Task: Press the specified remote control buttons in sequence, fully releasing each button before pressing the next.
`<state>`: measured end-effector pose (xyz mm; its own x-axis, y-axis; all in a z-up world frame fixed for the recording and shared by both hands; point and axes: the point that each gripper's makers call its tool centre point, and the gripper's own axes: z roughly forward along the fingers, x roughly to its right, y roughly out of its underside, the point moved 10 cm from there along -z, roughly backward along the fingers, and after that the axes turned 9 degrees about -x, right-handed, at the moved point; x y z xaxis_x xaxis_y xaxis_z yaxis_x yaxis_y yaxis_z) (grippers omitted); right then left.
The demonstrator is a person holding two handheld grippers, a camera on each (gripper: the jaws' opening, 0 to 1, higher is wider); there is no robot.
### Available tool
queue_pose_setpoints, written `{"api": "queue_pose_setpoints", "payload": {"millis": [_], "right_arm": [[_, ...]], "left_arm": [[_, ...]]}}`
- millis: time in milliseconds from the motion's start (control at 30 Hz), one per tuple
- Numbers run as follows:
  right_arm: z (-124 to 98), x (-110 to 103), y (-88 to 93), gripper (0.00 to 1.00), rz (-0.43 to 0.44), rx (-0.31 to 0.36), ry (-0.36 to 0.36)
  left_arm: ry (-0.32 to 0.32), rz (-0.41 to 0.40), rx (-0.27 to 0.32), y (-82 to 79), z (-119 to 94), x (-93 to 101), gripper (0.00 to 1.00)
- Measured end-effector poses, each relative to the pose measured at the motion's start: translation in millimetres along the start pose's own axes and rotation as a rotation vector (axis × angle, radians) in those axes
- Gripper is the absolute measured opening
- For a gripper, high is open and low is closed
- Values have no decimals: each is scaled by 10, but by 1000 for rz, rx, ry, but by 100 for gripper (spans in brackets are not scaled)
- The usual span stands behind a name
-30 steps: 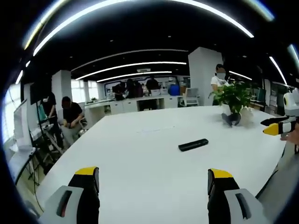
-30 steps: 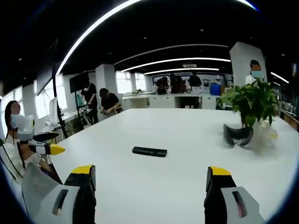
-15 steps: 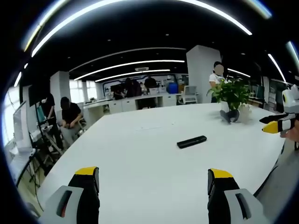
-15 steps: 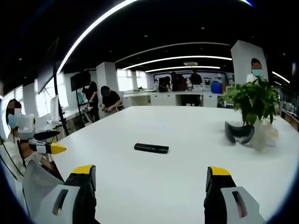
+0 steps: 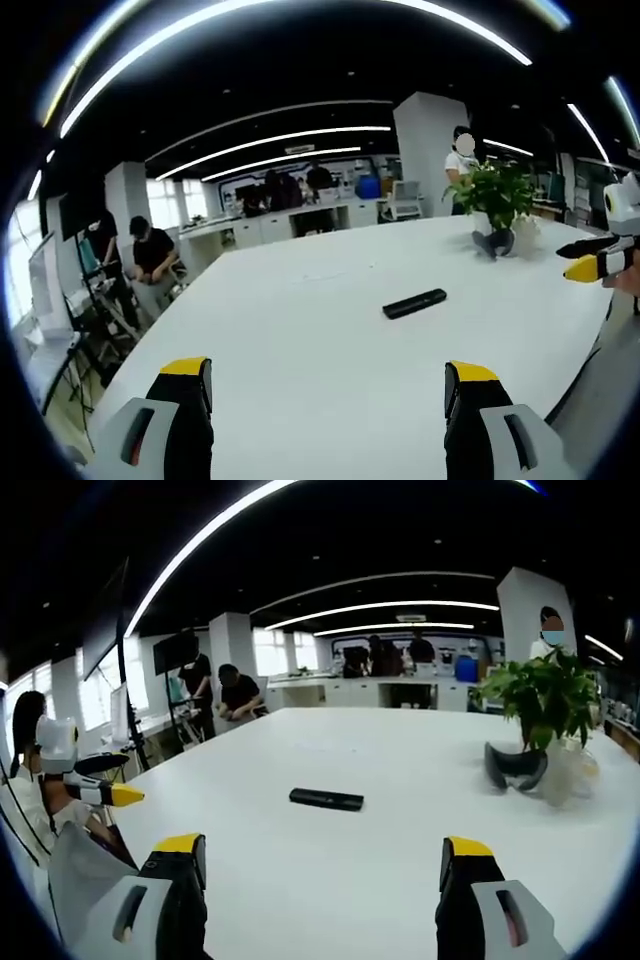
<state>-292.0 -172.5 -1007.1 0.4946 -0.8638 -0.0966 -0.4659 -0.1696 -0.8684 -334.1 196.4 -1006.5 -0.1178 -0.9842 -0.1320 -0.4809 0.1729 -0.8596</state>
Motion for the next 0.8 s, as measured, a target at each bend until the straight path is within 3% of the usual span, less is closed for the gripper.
{"api": "queue_pose_setpoints", "payload": {"millis": [400, 600, 700, 800], "right_arm": [[-27, -8, 29, 94, -1, -11, -20], [-42, -3, 33, 90, 2, -14, -19], [-43, -1, 44, 88, 17, -18, -24], [-39, 0, 55, 88, 34, -17, -25]], "left_arm": [[49, 56, -25, -199, 212, 109, 100], [106, 90, -72, -400, 454, 184, 100], [143, 146, -88, -533, 609, 253, 90], [180, 193, -90, -627, 759, 291, 90]]}}
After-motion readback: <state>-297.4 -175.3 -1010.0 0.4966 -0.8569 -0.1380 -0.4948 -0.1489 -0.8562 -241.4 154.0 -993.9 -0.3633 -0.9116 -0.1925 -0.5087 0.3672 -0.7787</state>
